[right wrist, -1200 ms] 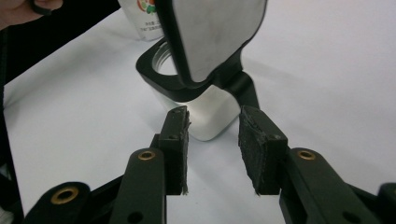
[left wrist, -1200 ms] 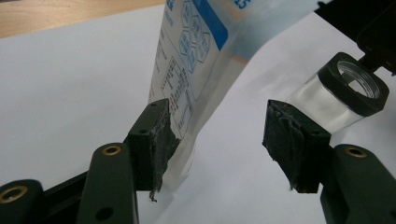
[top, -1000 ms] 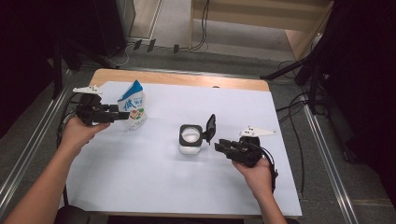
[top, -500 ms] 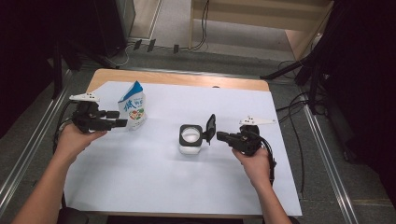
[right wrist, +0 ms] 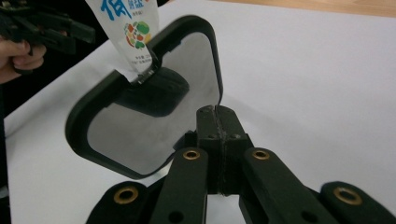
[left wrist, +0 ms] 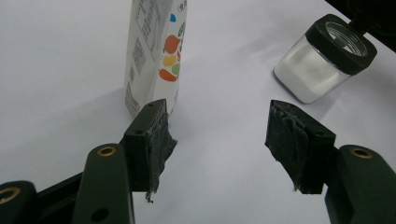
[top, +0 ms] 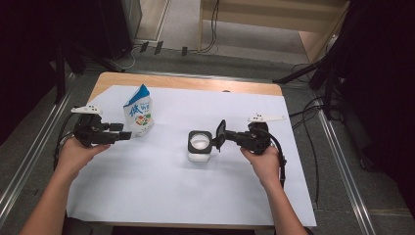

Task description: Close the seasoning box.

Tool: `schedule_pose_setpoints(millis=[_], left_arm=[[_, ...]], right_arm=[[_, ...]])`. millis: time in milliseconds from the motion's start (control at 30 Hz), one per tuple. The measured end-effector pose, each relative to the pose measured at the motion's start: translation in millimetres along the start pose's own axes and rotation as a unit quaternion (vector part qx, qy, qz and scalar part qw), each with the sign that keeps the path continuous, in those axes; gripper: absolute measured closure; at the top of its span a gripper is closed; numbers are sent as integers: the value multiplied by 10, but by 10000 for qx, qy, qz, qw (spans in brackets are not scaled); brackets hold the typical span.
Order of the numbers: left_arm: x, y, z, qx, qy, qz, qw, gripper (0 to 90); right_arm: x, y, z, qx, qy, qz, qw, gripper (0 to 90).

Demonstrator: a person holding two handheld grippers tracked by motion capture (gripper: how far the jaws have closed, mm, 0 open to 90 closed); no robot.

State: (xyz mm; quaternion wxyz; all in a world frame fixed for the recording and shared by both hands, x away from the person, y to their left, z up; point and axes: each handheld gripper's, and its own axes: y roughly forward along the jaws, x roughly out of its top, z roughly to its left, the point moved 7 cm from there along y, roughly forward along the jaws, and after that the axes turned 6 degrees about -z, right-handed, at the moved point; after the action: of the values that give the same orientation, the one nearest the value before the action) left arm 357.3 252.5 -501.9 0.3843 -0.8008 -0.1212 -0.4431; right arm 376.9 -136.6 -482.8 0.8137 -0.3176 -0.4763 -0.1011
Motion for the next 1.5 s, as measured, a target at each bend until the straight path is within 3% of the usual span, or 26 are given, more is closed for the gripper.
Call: schedule_pose_setpoints(millis=[367,500,733,1000,1133,1500], left_arm=[[-103,-33,-70,33,80,-121,9999,403],[-154,-10,-122,-67,47,-107,9999,404],[-188,27,-120,-100,68,6,9999,404],[-195,22,-102,-83,16,-29,10000,405],[-203,6,-106,-93,113,-7,9999,426],[-202,4,-99,-101,96,-23,9999,407]], right_arm=[[58,-19,80,112,-85,-95,9999,900],[59,-18,86,120,-48,-104,9999,900],[65,-3,115,137,-78,-140,9998,900],[73,37,153,185,-74,-152,9997,900],[83,77,188,225,-114,-147,9996,899],[101,209,217,276,-164,-46,9995,900]])
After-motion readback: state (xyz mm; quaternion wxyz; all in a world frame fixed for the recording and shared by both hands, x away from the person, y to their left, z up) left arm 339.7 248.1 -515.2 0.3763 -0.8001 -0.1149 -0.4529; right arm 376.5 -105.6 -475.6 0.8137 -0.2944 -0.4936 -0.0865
